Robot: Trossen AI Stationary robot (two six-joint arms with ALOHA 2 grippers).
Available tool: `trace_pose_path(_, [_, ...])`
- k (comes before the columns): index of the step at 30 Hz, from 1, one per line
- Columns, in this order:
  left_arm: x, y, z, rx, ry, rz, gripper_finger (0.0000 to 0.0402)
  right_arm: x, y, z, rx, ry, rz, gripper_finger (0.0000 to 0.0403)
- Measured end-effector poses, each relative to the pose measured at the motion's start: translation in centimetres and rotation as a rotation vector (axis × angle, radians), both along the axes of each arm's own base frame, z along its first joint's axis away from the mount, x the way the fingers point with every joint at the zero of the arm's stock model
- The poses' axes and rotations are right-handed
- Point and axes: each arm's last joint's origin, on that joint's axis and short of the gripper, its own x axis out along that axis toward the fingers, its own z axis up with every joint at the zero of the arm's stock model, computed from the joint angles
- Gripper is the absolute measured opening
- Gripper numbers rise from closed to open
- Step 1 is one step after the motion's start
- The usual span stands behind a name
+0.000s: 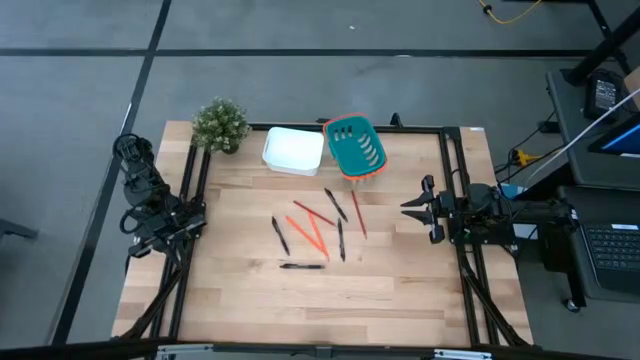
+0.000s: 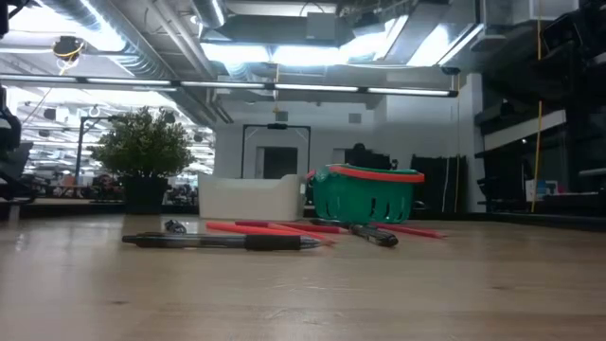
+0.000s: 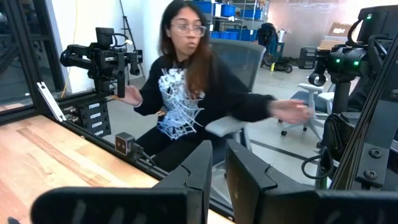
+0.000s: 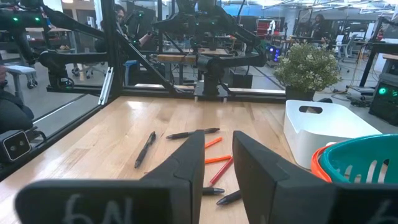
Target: Sort pens & pencils
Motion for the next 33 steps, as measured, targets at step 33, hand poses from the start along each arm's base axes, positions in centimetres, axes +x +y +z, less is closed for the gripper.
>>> trace_pose_path(33, [3.8,0.6,-4.4,0.111,-0.196,0.831,0.0041,0.0,0.0,0.3,0.210,-0.015,0.009,0.0085])
